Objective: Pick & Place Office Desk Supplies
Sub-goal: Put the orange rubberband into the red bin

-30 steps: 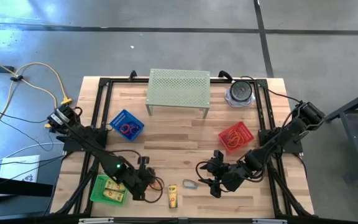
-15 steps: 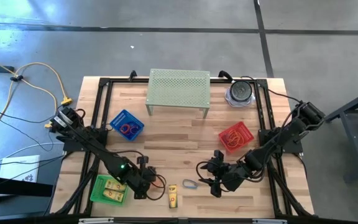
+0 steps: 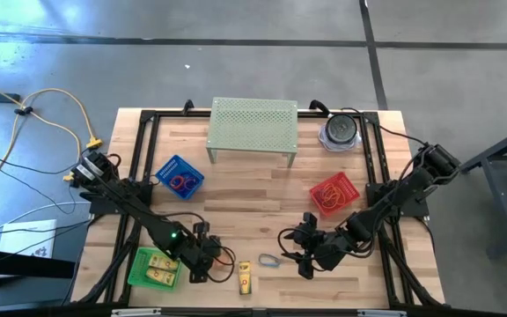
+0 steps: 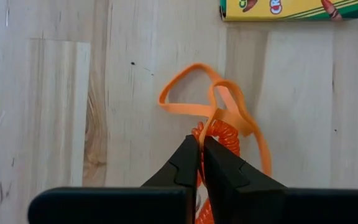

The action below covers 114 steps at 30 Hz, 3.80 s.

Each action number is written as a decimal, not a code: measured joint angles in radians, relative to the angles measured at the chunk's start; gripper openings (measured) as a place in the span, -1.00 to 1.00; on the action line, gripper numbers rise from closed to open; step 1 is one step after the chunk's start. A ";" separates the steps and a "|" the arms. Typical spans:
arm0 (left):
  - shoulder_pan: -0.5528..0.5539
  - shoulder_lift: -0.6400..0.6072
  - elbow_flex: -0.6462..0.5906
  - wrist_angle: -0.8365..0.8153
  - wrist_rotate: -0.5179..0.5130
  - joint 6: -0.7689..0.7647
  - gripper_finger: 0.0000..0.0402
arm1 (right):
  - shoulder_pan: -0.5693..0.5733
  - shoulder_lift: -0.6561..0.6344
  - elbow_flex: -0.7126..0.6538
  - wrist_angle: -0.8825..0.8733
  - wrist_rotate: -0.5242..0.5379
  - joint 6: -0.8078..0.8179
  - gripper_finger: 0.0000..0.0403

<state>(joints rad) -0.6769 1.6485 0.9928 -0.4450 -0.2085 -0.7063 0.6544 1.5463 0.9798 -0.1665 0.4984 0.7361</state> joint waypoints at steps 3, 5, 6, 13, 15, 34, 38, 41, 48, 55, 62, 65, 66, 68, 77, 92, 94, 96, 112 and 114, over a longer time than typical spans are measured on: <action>0.000 0.000 0.000 0.000 0.000 -0.001 -0.95 | 0.000 0.000 0.000 0.000 0.000 0.000 0.17; 0.000 0.000 0.000 0.000 0.000 -0.001 -0.95 | 0.000 0.000 0.000 0.000 0.000 0.000 0.17; 0.000 0.000 0.000 0.000 -0.001 0.001 -0.94 | 0.000 0.000 0.000 0.000 0.000 0.000 0.17; 0.000 0.000 0.000 0.000 -0.002 0.009 -0.94 | 0.000 0.000 0.001 0.000 0.000 0.000 0.17; 0.000 0.000 0.000 0.000 -0.003 0.009 -0.94 | 0.000 0.000 0.001 0.000 0.000 0.000 0.17; 0.000 0.000 0.000 0.000 -0.008 0.001 -0.94 | 0.000 0.000 0.001 0.000 0.000 0.000 0.17; 0.000 0.000 0.000 0.000 -0.008 -0.007 -0.88 | 0.000 0.000 0.001 0.000 0.000 0.000 0.17; 0.000 0.003 -0.001 0.000 -0.009 -0.007 -0.76 | 0.000 0.000 0.001 0.000 0.000 0.000 0.17; 0.000 0.003 -0.001 0.000 -0.003 -0.005 -0.67 | 0.000 0.000 0.001 0.000 0.000 0.000 0.17; 0.000 0.004 -0.001 -0.003 0.021 -0.012 -0.90 | 0.000 0.000 0.001 0.000 0.000 0.001 0.17; -0.008 0.004 -0.001 -0.004 0.067 -0.095 -0.92 | 0.000 0.000 0.002 0.000 0.000 0.000 0.17; -0.015 0.004 -0.001 -0.004 0.067 -0.098 -0.88 | 0.000 0.000 0.002 0.000 0.000 0.001 0.17; -0.017 0.004 -0.001 -0.003 0.065 -0.099 -0.86 | 0.000 0.000 0.002 0.000 0.000 0.000 0.17; -0.021 0.004 -0.001 -0.004 0.059 -0.099 -0.80 | 0.000 0.000 0.002 0.000 0.000 0.001 0.17; -0.020 0.004 -0.001 -0.028 0.052 -0.112 -0.51 | 0.000 0.000 0.002 0.000 0.000 0.000 0.17; -0.011 0.055 -0.002 0.000 0.081 -0.121 -0.46 | 0.000 0.000 0.002 0.000 0.000 0.001 0.17; -0.010 0.055 -0.002 0.000 0.086 -0.121 -0.46 | 0.000 0.000 0.002 0.000 0.000 0.001 0.17; -0.005 0.055 -0.002 0.000 0.091 -0.121 -0.46 | 0.000 0.000 0.002 0.000 0.000 0.000 0.17; 0.003 0.052 -0.002 -0.001 0.105 -0.102 -0.64 | 0.000 0.000 0.002 0.000 0.000 0.000 0.17; 0.003 0.052 -0.002 -0.001 0.105 -0.102 -0.71 | 0.000 0.000 0.002 0.000 0.000 0.000 0.17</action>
<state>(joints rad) -0.6735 1.7008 0.9913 -0.4461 -0.1032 -0.8082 0.6548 1.5463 0.9817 -0.1669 0.4980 0.7364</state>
